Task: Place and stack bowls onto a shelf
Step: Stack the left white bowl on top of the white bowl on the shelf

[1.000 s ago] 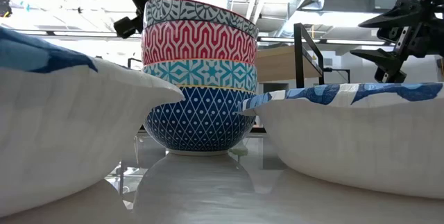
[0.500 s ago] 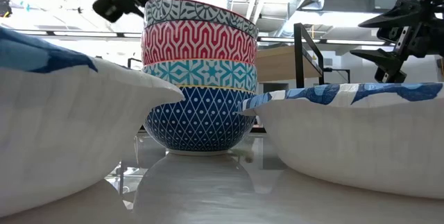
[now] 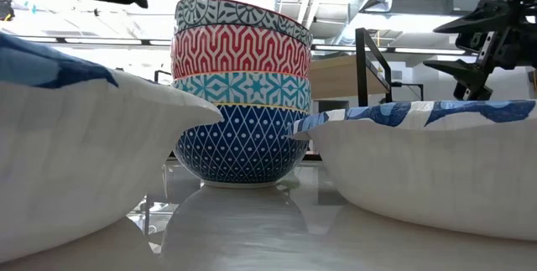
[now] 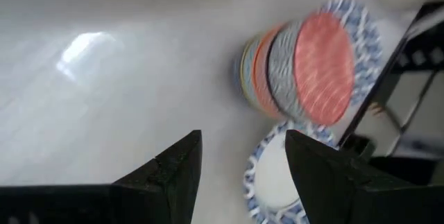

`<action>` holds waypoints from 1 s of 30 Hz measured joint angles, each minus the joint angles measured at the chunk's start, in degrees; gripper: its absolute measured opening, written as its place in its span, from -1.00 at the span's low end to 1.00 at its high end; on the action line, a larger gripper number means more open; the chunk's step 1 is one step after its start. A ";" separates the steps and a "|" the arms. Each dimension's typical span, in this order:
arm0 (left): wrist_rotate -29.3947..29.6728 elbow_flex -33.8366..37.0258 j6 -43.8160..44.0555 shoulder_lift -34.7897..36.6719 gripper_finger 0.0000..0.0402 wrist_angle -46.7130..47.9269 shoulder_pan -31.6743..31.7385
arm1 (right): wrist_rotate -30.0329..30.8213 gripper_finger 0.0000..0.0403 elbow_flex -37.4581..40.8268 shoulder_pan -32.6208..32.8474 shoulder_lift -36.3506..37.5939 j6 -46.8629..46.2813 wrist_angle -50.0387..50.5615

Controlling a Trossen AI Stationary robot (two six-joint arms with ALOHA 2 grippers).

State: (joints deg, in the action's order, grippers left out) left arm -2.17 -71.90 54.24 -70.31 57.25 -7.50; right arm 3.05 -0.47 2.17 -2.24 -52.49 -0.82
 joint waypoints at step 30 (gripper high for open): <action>4.11 2.97 0.25 -24.03 -0.04 -14.23 -24.58 | -0.30 0.21 0.00 0.00 0.00 0.48 0.13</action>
State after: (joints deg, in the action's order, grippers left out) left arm 1.94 -68.92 54.49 -94.35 43.02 -32.08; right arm 2.75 -0.47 2.17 -2.24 -52.01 -0.69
